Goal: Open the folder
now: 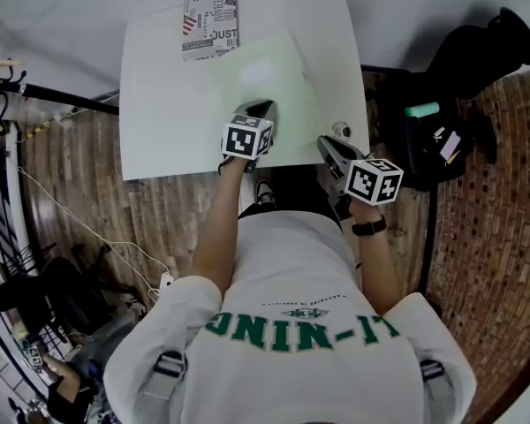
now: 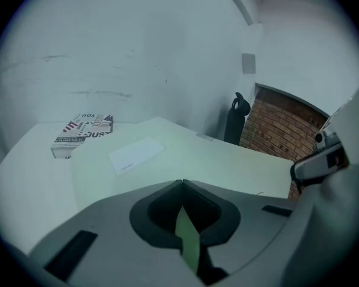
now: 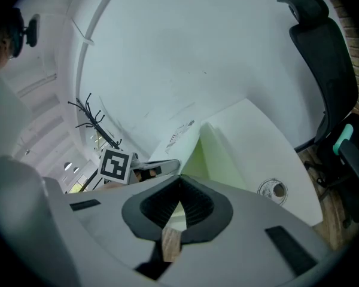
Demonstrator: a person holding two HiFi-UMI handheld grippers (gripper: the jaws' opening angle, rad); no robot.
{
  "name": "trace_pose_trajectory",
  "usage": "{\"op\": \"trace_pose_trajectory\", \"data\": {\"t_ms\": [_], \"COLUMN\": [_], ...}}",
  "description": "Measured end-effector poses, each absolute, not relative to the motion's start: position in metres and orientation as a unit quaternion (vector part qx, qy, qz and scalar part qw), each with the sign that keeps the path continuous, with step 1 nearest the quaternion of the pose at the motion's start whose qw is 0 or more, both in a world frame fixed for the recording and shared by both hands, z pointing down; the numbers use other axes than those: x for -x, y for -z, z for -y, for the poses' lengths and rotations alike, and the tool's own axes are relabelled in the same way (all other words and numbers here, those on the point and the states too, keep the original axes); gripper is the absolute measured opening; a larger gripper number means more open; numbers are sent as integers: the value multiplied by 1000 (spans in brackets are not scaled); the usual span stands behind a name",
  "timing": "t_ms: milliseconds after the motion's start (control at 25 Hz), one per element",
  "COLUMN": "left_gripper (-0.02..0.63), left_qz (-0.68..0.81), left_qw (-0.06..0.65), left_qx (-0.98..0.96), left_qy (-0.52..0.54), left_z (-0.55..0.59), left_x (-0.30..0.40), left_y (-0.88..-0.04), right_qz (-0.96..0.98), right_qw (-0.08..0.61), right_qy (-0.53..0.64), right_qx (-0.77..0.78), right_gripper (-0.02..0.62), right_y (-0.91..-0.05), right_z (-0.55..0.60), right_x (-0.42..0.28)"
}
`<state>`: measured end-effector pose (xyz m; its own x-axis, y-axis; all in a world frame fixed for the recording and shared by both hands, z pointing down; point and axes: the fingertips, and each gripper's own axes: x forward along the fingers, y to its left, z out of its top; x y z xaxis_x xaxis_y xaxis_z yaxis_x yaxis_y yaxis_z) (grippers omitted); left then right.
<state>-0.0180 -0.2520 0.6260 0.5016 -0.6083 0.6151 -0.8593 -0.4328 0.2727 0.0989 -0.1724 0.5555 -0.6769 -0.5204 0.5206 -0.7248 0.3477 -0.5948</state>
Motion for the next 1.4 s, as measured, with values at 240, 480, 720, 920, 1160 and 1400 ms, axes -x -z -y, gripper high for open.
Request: {"op": "trace_pose_trajectory", "data": {"t_ms": [240, 480, 720, 920, 1160, 1400], "left_gripper": [15, 15, 15, 15, 15, 15], "left_qz": [446, 476, 525, 573, 641, 701], "left_qw": [288, 275, 254, 248, 234, 214], "left_qx": [-824, -819, -801, -775, -729, -680], "left_qy": [-198, -164, -134, -101, -58, -21], "left_z": [262, 258, 240, 220, 181, 131], "left_x": [15, 40, 81, 132, 203, 263], "left_y": [-615, -588, -557, -536, -507, -485], "right_qz": [829, 854, 883, 900, 925, 932], "right_qw": [132, 143, 160, 172, 217, 255], "right_qy": [-387, -374, -351, -333, -282, -252], "right_qx": [-382, -332, -266, -224, -135, -49], "right_gripper": [17, 17, 17, 17, 18, 20], "right_y": [-536, -518, -490, -477, -467, -471], "right_z": [183, 173, 158, 144, 115, 85], "right_x": [-95, -72, -33, 4, 65, 126]}}
